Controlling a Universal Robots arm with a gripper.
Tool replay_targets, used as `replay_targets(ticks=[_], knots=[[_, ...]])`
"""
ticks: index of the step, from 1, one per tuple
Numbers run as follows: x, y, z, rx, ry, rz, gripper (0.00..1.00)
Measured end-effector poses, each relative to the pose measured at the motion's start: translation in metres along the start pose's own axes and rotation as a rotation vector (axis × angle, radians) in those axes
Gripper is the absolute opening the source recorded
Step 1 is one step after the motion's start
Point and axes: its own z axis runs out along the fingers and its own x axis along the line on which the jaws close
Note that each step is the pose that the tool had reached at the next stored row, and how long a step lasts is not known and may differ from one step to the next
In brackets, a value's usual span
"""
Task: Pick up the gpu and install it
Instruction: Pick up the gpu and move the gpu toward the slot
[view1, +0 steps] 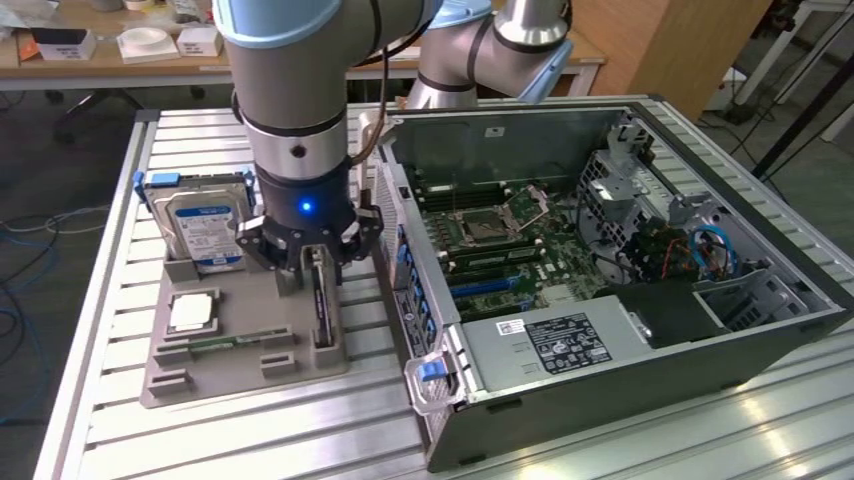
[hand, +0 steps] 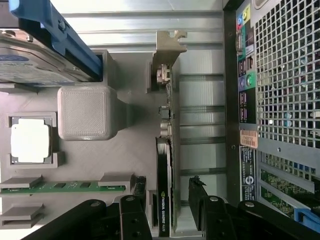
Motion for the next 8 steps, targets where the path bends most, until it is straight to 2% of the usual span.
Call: replay_targets(ticks=[8], knots=[[0.002, -0.0007, 0.0127, -0.0001, 0.0000, -0.001, 0.47]])
